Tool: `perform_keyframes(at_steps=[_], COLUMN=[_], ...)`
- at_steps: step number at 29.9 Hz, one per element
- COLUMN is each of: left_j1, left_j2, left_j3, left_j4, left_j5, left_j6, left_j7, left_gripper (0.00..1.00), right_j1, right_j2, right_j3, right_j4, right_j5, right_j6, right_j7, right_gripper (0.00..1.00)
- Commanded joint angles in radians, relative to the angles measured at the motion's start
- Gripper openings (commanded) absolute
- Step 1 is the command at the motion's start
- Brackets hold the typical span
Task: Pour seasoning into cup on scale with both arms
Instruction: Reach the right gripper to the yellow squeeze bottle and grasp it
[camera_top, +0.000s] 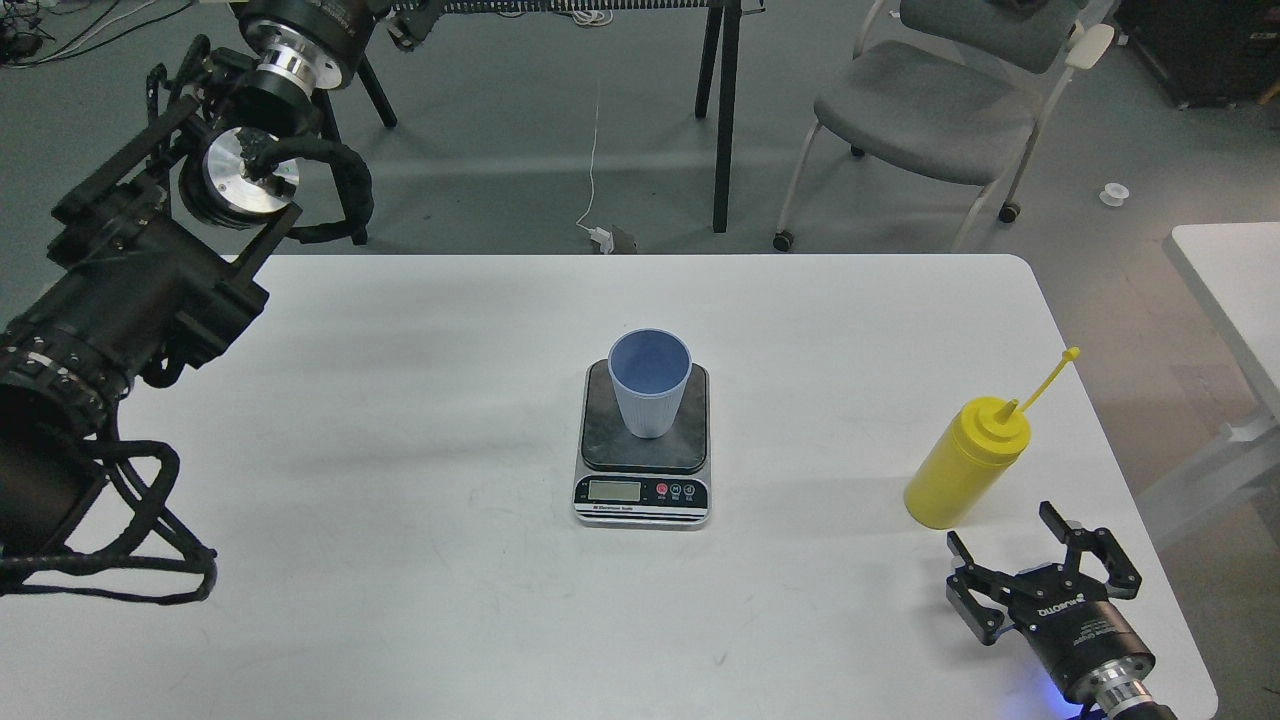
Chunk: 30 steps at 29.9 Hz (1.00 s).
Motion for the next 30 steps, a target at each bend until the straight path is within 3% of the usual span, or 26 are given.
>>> perform_keyframes(at_steps=[1,11,21,25,26,28,30], left_j1=[0.017,0.025,0.042,0.043,0.043,0.043,0.043], left_j2=[0.001,0.009,0.032,0.041,0.041,0.041,0.041], left_j3=[-0.007,-0.004,0.000,0.000,0.000,0.000,0.000], left_j4=[0.007,0.007,0.007,0.007,0.007,0.007,0.007], left_j5=[0.000,0.004,0.004,0.004,0.004,0.004,0.004], left_j6=[0.000,-0.005,-0.005,-0.003,-0.003,0.000,0.003], left_j7=[0.003,0.003,0.005,0.005,0.005,0.003,0.003], left_gripper=[0.99,0.99,0.99,0.99,0.99,0.99,0.99], right_j1=[0.006,0.075,0.210,0.267,0.279,0.291,0.296], right_j2=[0.044,0.049,0.135,0.138,0.138,0.139,0.138], right_j3=[0.002,0.020,0.022,0.019,0.016,0.014,0.017], right_j4=[-0.001,-0.033,-0.162,-0.209,-0.219,-0.220,-0.216], right_j5=[-0.012,-0.012,-0.012,-0.017,-0.021,-0.027,-0.035], right_j6=[0.000,0.000,0.000,0.000,0.000,0.000,0.000], right_j7=[0.001,0.003,0.012,0.018,0.020,0.027,0.046], right_gripper=[1.00,0.99,0.98,0.85,0.77,0.53,0.46])
